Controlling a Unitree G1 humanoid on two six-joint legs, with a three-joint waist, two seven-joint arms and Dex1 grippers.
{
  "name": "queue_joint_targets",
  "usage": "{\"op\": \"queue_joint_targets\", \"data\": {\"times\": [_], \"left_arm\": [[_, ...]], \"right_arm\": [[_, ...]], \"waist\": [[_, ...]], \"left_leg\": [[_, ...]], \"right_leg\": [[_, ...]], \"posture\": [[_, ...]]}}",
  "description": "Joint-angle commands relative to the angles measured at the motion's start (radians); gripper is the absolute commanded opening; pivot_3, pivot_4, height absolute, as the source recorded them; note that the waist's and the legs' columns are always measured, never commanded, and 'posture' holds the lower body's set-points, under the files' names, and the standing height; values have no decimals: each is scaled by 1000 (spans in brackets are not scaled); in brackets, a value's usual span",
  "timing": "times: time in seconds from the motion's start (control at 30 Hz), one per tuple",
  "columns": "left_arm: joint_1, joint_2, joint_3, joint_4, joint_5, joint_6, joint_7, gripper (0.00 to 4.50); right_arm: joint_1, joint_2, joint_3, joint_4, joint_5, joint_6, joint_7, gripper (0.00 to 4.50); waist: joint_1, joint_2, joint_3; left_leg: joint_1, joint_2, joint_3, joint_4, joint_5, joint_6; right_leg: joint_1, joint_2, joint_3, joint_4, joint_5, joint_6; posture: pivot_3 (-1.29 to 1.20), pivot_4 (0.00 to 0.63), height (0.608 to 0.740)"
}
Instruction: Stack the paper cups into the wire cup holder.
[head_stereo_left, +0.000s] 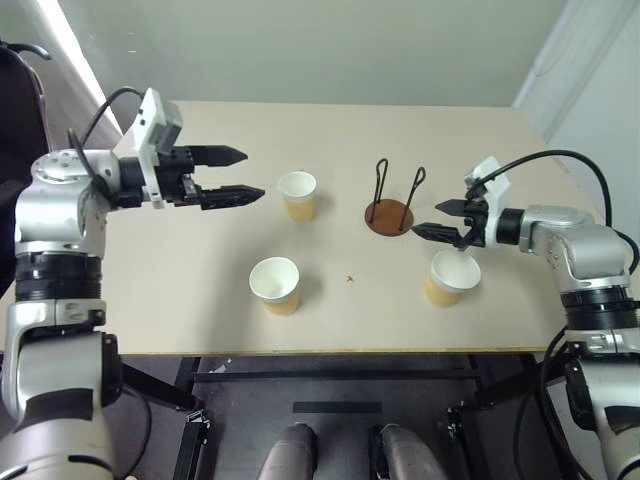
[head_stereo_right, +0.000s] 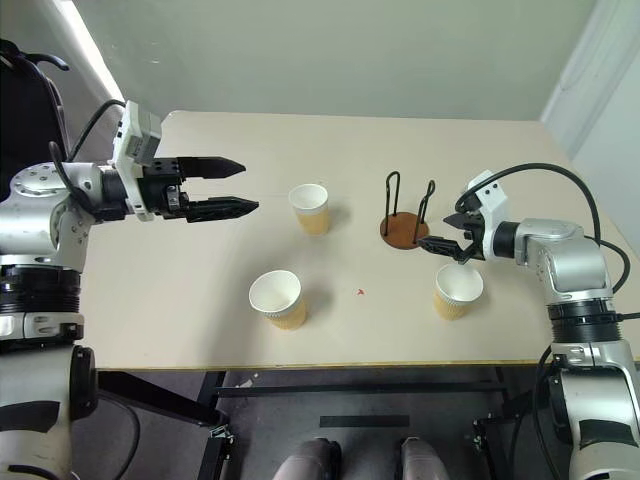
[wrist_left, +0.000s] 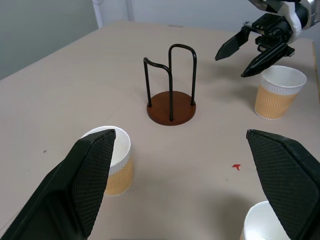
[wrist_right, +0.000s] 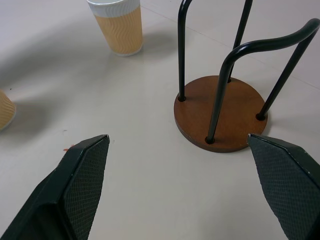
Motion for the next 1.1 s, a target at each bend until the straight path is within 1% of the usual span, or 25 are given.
{"op": "queue_joint_targets", "data": {"times": [0.03, 0.13, 0.37, 0.47, 0.6, 0.83, 0.97, 1.1], "left_arm": [[0, 20, 9, -45, -19, 12, -16, 4500], [9, 31, 0, -68, -22, 21, -42, 4500], [12, 36, -2, -78, -17, 22, -49, 4500], [19, 41, -8, -90, -20, 17, -73, 4500], [22, 40, -8, -114, -32, 38, -88, 4500], [3, 50, -13, -95, -31, 37, -104, 4500], [-2, 50, -15, -87, -28, 30, -104, 4500], [-4, 51, -15, -87, -27, 28, -102, 4500]], "right_arm": [[-22, -3, 4, -21, -1, -10, -7, 4480], [-24, -4, 10, -16, -9, -19, -3, 4480], [-30, 1, 25, -8, -18, -30, -8, 4480], [-30, 7, 39, 10, -46, -71, -22, 4480], [-48, 40, 40, 60, -59, -91, -42, 4480], [-100, 103, 56, 157, -97, -148, -81, 4480], [-155, 153, 62, 275, -138, -227, -133, 4480], [-195, 184, 74, 362, -177, -297, -154, 4480]], "waist": [[0, 0, 0], [0, 0, 0], [0, 0, 0], [0, 0, 0], [-1, 0, 0], [-2, 0, 0], [-3, 0, 0], [-2, 0, 0]], "left_leg": [[0, 0, 0, 0, 0, 0], [0, 0, 0, 0, 0, 0], [0, 0, 0, 0, 0, 0], [0, 0, 0, 0, 0, 0], [0, 0, 0, 0, 0, 0], [0, 0, 0, 0, 0, 0], [0, 0, 0, 0, 0, 0], [0, 0, 0, 0, 0, 0]], "right_leg": [[0, 0, 0, 0, 0, 0], [0, 0, 0, 0, 0, 0], [0, 0, 0, 0, 0, 0], [0, 0, 0, 0, 0, 0], [0, 0, 0, 0, 0, 0], [-1, 0, 0, 1, -1, -1], [-1, 0, 0, 1, -1, -1], [-2, 0, 0, 2, -1, -2]], "posture": [[0, 150, 740], [0, 150, 740], [0, 150, 740], [0, 150, 740], [0, 150, 740], [0, 150, 740], [0, 150, 740], [0, 150, 740]]}}
